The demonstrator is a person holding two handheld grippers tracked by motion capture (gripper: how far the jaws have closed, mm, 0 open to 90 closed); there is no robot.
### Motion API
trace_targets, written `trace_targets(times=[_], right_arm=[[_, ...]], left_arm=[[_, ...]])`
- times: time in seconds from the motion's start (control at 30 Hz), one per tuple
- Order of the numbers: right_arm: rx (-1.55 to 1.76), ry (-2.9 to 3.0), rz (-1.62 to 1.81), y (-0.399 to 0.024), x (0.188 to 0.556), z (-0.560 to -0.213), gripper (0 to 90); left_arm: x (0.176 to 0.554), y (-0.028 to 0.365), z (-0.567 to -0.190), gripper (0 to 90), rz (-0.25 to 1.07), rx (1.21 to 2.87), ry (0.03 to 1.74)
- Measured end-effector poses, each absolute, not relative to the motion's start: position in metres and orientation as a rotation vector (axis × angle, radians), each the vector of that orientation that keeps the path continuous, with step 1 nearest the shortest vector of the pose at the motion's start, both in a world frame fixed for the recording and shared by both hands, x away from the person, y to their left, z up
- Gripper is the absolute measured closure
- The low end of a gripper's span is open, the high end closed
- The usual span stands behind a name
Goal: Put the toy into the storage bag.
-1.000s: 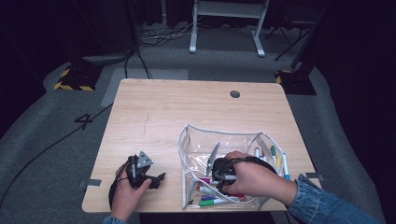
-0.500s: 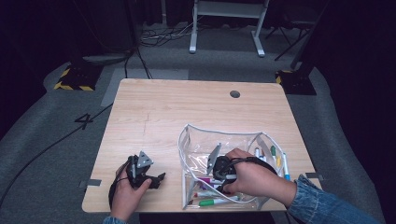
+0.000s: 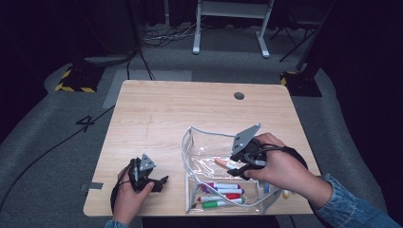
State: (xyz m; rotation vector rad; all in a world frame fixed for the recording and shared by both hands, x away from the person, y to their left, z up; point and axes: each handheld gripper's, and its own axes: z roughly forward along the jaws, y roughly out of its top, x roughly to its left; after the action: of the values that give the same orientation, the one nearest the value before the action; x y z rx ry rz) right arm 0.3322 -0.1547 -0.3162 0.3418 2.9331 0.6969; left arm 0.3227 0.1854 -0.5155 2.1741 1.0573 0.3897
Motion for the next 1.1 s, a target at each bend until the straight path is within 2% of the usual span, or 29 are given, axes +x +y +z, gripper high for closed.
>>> trace_targets(times=[0.33,0.8,1.1], right_arm=[[0.523,2.794,0.791,-0.206,0.341,-0.286,53.7],[0.831,2.65,0.854,-0.281,0.356,-0.279,53.6],[0.988,2.557,0.854,-0.325,0.365,-0.289,54.5]], left_arm=[[0.323,0.185,-0.516,10.0,0.389,2.172,1.058],[0.322,0.185,-0.516,10.1,0.397,2.171,1.061],[0.322,0.185,-0.516,10.2,0.392,2.167,1.063]])
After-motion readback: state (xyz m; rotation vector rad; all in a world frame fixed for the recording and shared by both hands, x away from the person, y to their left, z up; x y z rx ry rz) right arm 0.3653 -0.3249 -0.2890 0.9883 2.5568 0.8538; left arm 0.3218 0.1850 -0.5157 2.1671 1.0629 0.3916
